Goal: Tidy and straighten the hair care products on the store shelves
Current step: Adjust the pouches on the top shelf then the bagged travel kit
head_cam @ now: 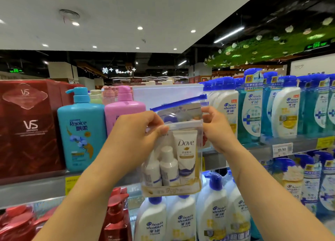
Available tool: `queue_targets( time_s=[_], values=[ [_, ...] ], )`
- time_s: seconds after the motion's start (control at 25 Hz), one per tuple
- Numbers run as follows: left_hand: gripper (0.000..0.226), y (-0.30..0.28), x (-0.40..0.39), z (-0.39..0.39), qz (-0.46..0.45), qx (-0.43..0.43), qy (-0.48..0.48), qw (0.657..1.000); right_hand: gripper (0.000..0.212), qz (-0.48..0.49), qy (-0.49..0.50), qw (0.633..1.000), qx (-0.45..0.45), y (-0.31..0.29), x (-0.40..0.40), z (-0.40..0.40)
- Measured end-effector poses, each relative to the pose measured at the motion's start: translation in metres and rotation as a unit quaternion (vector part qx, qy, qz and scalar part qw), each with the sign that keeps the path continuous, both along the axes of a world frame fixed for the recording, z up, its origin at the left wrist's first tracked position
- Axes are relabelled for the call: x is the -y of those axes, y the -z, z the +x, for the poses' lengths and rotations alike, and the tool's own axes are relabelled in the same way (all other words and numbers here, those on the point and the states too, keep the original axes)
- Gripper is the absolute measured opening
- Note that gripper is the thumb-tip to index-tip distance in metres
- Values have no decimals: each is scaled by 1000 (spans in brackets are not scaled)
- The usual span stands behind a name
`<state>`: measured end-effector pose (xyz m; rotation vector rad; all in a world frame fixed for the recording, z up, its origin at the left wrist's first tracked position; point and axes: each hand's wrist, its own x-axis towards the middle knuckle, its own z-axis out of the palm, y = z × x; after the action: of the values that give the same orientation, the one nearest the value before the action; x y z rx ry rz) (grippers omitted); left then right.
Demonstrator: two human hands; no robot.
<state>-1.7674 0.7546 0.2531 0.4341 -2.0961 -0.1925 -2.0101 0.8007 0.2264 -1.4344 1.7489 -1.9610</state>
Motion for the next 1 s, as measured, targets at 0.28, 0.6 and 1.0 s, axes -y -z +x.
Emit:
queue_targets(
  time_s=[0.28,0.6,1.0],
  values=[
    [10,11,10,-9,28,26,8,999,35,55,51,997,-11,15,3,1],
    [12,19,5,0,18,26,6,999,27,161,279,929,-182,15,-17,24],
    [17,52,-15,40,-2,2,-6,1000,34,-49,4,998,36,68,-83,108]
  ],
)
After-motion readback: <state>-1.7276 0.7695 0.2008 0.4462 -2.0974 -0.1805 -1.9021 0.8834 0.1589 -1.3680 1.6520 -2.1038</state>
